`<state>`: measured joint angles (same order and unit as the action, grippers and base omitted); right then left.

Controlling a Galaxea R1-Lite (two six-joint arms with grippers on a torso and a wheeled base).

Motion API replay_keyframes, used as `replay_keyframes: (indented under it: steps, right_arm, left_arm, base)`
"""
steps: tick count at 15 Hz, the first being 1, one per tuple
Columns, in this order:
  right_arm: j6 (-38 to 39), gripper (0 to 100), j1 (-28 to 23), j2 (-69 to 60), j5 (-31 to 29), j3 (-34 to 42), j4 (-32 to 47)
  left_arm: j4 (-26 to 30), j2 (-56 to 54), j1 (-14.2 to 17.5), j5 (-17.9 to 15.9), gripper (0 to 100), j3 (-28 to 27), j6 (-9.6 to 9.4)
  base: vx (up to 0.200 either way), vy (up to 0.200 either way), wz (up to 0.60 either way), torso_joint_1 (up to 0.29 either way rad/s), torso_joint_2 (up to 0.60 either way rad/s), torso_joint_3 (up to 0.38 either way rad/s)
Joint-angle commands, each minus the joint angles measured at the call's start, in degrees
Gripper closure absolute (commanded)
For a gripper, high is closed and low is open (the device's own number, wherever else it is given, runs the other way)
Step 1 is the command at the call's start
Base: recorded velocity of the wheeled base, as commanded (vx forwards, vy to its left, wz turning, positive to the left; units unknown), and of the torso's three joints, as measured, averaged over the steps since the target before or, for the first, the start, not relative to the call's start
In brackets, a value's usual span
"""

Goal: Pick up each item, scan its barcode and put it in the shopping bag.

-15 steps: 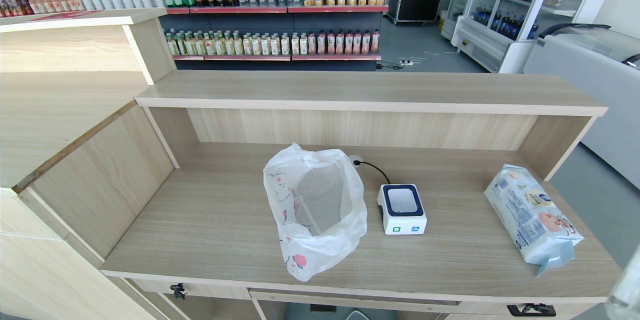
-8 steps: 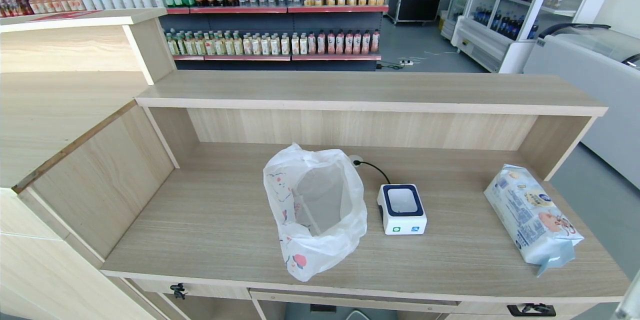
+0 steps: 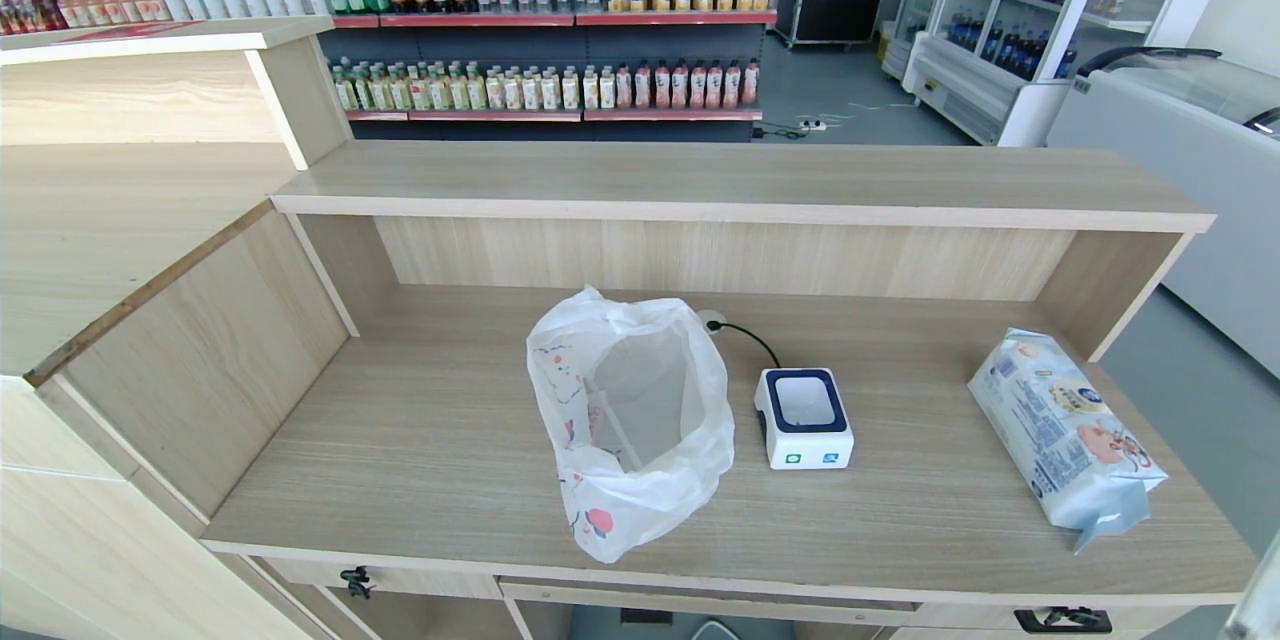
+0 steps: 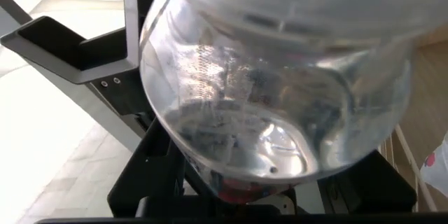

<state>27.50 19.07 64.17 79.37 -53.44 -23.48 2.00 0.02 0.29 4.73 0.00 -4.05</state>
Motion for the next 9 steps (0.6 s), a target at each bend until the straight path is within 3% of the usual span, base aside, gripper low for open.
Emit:
replay_keyframes:
  steps: [1, 2, 3, 4, 5, 6, 7, 9]
  right_arm:
    - [-0.08, 100, -1.49, -0.10, -0.10, 0.88, 0.01]
    - [-4.21, 100, -7.90, 0.34, -0.36, 3.61, 0.01]
    - [-6.58, 100, -10.72, 0.87, -0.36, 4.93, 0.10]
    - [-11.51, 100, -17.92, 2.19, -0.71, 8.09, 0.28]
    - [-11.95, 100, -20.65, 2.45, -1.24, 9.06, 0.36]
    - [-12.03, 100, -23.64, 2.63, -5.63, 10.03, 0.45]
    - [-12.21, 100, -23.02, 3.07, -14.42, 10.29, 1.68]
    - [-15.90, 100, -17.40, 4.65, -37.89, 9.94, 6.78]
  left_arm:
    - [0.02, -0.02, -0.03, 0.02, 0, 0.00, 0.00]
    - [0.02, -0.02, -0.03, 0.02, 0, 0.00, 0.00]
    - [0.02, -0.02, 0.06, 0.02, 0, 0.00, 0.00]
    - [0.02, -0.02, 0.06, 0.02, 0, 0.00, 0.00]
    - [0.02, -0.02, 0.06, 0.02, 0, 0.00, 0.00]
    - [0.02, -0.02, 0.06, 0.02, 0, 0.00, 0.00]
    - [0.02, -0.02, 0.06, 0.02, 0, 0.00, 0.00]
    - [0.02, -0.02, -0.03, 0.02, 0, 0.00, 0.00]
  base:
    - [0.000, 0.000, 0.00, 0.000, 0.00, 0.000]
    - [0.000, 0.000, 0.00, 0.000, 0.00, 0.000]
    - [0.000, 0.000, 0.00, 0.000, 0.00, 0.000]
    - [0.000, 0.000, 0.00, 0.000, 0.00, 0.000]
    - [0.000, 0.000, 0.00, 0.000, 0.00, 0.000]
    - [0.000, 0.000, 0.00, 0.000, 0.00, 0.000]
    - [0.000, 0.000, 0.00, 0.000, 0.00, 0.000]
    - [0.000, 0.000, 0.00, 0.000, 0.00, 0.000]
